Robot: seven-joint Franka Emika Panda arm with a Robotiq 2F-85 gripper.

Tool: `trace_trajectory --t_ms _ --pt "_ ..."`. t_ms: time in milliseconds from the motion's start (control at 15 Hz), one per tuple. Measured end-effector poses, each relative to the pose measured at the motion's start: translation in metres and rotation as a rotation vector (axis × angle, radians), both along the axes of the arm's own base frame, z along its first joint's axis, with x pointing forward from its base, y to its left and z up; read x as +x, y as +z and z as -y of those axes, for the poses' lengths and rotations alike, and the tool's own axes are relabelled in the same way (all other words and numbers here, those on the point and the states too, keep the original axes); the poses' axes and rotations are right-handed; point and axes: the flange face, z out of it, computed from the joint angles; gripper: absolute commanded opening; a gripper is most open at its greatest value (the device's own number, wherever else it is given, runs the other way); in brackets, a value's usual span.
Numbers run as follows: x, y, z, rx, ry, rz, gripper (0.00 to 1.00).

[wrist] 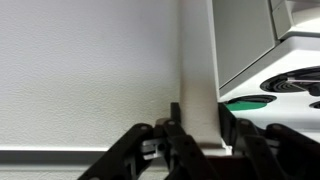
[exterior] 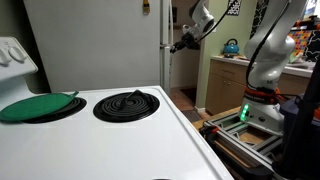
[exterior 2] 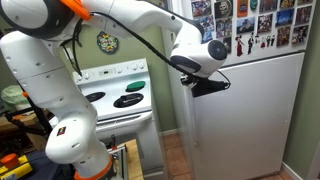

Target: Open the bottom fridge door

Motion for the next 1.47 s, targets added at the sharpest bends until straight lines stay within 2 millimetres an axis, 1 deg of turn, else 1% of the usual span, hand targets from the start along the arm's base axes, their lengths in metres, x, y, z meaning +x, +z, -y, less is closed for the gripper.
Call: trace_trajectory --t_ms 67,133,200,267,333,467,533,600,733,1133,1333,1467 --pt "-0.002 0.001 0.007 -0.007 -0.009 0.000 0.13" --pt "-0.005 0.002 0.016 -0.016 -0.021 0.001 0.63" --pt "-0.008 0.003 0.027 -0.029 -0.035 0.000 0.65" --pt "-0.011 0.005 0.041 -0.044 -0.055 -0.002 0.70" --pt "-0.013 0.006 0.057 -0.069 -0.080 0.003 0.79" --pt "-0.018 0.006 0.089 -0.112 -0.131 0.012 0.93" --pt "-0.021 0.006 0.101 -0.130 -0.155 0.016 0.99" --pt "-0.023 0.006 0.111 -0.142 -0.174 0.019 1.00" --pt "-0.024 0.007 0.124 -0.163 -0.201 0.027 1.00" --pt "-0.027 0.011 0.141 -0.245 -0.236 0.045 1.00" --pt "-0.037 0.022 0.160 -0.342 -0.287 0.047 1.00" --pt "-0.049 0.036 0.169 -0.399 -0.320 0.032 1.00"
